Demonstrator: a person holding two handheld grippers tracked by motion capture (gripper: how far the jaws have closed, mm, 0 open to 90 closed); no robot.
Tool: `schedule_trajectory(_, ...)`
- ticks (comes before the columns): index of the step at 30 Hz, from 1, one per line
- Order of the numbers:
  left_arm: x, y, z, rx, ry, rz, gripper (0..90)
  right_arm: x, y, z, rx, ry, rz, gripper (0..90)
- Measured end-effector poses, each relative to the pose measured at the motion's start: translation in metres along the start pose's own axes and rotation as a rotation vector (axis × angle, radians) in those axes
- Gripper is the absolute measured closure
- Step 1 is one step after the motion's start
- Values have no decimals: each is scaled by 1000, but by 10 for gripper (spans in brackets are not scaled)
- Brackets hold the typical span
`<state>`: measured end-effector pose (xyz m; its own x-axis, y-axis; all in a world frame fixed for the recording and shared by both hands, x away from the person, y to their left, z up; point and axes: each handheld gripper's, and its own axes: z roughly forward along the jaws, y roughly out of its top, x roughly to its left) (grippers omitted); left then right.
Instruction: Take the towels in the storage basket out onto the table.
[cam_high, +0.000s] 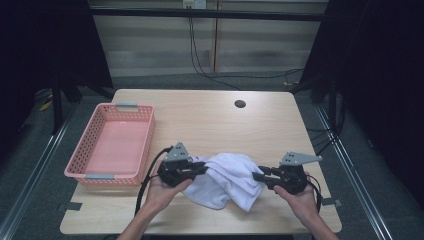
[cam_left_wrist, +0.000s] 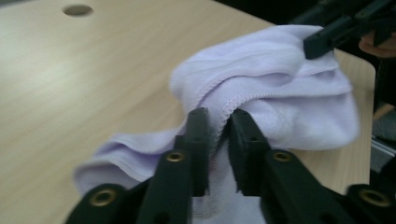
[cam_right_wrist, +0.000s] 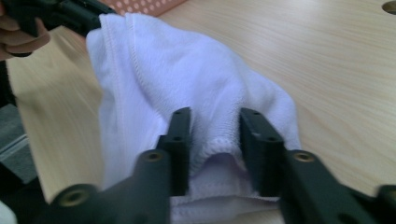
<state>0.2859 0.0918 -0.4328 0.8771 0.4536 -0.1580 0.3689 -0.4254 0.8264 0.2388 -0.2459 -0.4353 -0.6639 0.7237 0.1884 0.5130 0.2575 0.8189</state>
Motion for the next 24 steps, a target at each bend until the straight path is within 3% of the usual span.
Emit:
schedule_trajectory(2, -6, -7, 8, 4, -26, -6, 649, -1, -6, 4, 7, -15, -22, 528)
schedule_trajectory(4, -11, -6, 12, 26, -43, 24, 625, -2, -3, 6, 1, -25, -32, 482)
schedule_trajectory(5, -13, -4, 12, 21, -33, 35, 626, -2, 3, 6, -18, -28, -53, 479)
schedule_trajectory(6, -14, -2, 13, 9, -35, 27, 634, -2, 9, 8, -38, -26, -58, 464)
schedule_trajectory(8, -13, -1, 15, 2, -50, 17, 653, 0, 17, 14, -60, 27, -62, 474)
schedule_trajectory(11, -11, -2, 19, 2, -37, 5, 637, 11, 22, 37, -19, 100, -110, 491)
schedule_trajectory(16, -12, 2, 19, -31, -53, 16, 654, 27, 23, 62, 44, 107, -177, 507)
schedule_trajectory(17, -12, 2, 18, -60, -65, 17, 669, 28, 23, 64, 53, 101, -181, 538)
schedule_trajectory(18, -13, 3, 17, -81, -68, 22, 727, 27, 22, 67, 57, 97, -179, 630)
schedule_trajectory(20, -16, 6, 13, -82, -91, 29, 786, 23, 22, 68, 63, 81, -159, 750)
schedule_trajectory(24, -17, 7, 8, -107, -91, 30, 828, 13, 25, 56, 22, 97, -111, 788)
